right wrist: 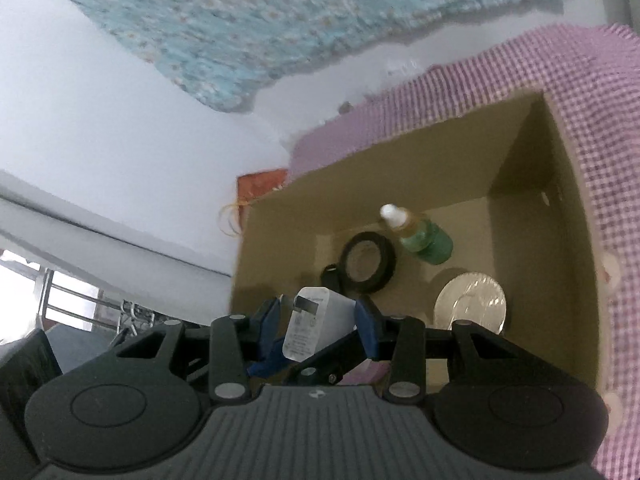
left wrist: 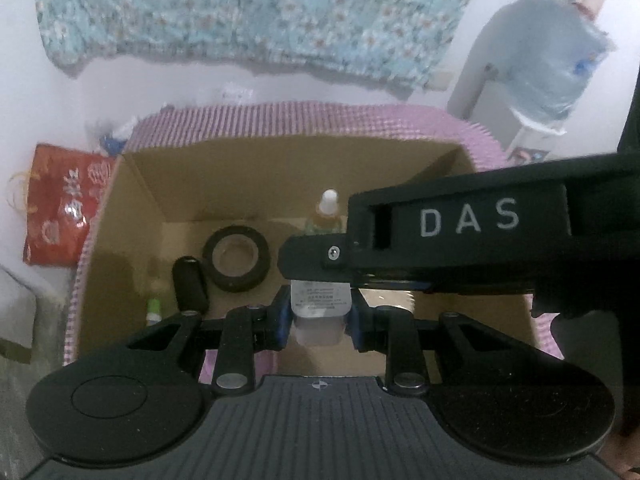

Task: Organize rigid objects
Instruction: 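Lift the white charger with the right gripper and carry it over the box, then lower the charger into the box and open the right gripper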

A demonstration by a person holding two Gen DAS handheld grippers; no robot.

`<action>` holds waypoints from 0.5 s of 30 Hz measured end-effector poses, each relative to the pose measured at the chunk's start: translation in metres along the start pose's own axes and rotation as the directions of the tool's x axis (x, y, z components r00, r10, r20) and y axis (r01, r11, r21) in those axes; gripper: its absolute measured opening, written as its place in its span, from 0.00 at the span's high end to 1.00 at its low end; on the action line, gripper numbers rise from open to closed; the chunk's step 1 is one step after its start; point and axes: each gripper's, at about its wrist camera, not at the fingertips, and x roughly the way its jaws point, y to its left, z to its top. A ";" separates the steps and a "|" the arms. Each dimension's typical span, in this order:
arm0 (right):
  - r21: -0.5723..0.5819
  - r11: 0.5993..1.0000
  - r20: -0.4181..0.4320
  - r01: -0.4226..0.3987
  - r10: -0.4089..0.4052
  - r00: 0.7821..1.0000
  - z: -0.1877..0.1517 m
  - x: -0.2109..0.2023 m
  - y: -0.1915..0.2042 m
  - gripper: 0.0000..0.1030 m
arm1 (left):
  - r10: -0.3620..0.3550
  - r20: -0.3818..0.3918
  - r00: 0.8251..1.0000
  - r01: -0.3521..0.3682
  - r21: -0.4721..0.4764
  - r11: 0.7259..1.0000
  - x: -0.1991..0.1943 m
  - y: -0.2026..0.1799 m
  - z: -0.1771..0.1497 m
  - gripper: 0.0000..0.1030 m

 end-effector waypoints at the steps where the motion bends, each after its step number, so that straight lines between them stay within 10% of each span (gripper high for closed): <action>1: 0.014 1.000 -0.016 0.005 -0.005 1.000 0.005 0.008 -0.006 0.56 | 0.005 -0.017 1.000 -0.005 -0.004 1.000 0.008 0.001 0.002 0.74; 15: 0.010 0.994 -0.155 0.108 -0.105 0.982 0.026 0.072 -0.040 0.56 | 0.020 -0.129 0.991 -0.026 -0.045 0.999 0.064 0.010 0.009 0.72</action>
